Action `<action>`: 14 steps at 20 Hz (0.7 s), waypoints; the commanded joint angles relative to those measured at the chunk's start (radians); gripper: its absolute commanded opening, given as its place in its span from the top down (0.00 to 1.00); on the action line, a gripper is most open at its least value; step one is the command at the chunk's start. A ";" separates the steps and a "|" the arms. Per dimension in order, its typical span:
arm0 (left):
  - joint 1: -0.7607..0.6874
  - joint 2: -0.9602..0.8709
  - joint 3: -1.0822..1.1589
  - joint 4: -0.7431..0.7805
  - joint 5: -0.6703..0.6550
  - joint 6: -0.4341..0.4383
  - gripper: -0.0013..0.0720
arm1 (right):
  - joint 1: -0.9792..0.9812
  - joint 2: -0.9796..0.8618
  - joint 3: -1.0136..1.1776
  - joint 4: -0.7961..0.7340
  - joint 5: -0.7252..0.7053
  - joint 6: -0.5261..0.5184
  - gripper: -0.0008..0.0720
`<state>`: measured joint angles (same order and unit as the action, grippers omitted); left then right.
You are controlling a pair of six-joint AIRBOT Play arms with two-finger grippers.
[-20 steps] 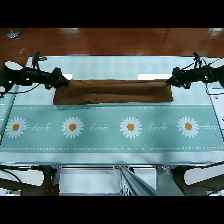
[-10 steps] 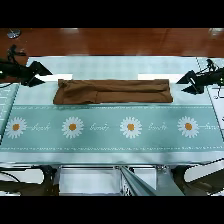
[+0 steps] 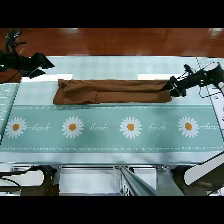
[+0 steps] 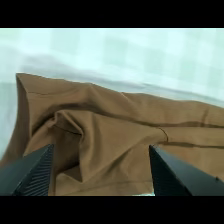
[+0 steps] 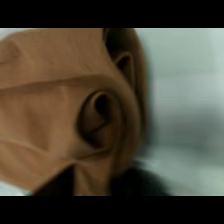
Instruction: Fold the shirts.
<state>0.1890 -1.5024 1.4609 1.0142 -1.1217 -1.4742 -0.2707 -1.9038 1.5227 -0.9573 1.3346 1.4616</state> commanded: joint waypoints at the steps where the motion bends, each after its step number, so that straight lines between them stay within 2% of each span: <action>1: -0.045 0.003 0.002 -0.004 0.005 -0.001 0.07 | 0.037 0.007 0.039 0.051 0.080 -0.055 0.95; 2: -0.049 0.003 0.002 -0.014 -0.006 0.004 0.51 | 0.032 0.037 0.047 0.040 0.103 -0.056 0.95; 3: -0.051 0.003 0.002 -0.044 -0.025 0.047 0.93 | 0.028 0.087 0.046 -0.005 0.115 -0.051 0.96; 5: -0.064 0.005 0.002 -0.111 -0.064 0.103 0.95 | 0.030 0.228 0.002 -0.111 0.108 -0.050 0.96; 9: -0.176 0.019 0.002 -0.114 -0.064 0.157 0.95 | 0.029 0.653 -0.336 -0.124 -0.025 -0.077 0.96; 12: -0.323 0.015 0.001 -0.113 -0.015 0.149 0.95 | 0.029 1.001 -0.580 -0.122 -0.049 -0.040 0.96; 14: -0.463 0.002 0.001 -0.061 0.035 0.098 0.95 | 0.030 1.182 -0.666 -0.104 -0.038 0.010 0.95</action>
<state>-0.1219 -1.4906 1.4620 0.9142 -1.1423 -1.3430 -0.2417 -0.9974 1.0214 -1.0683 1.3178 1.4151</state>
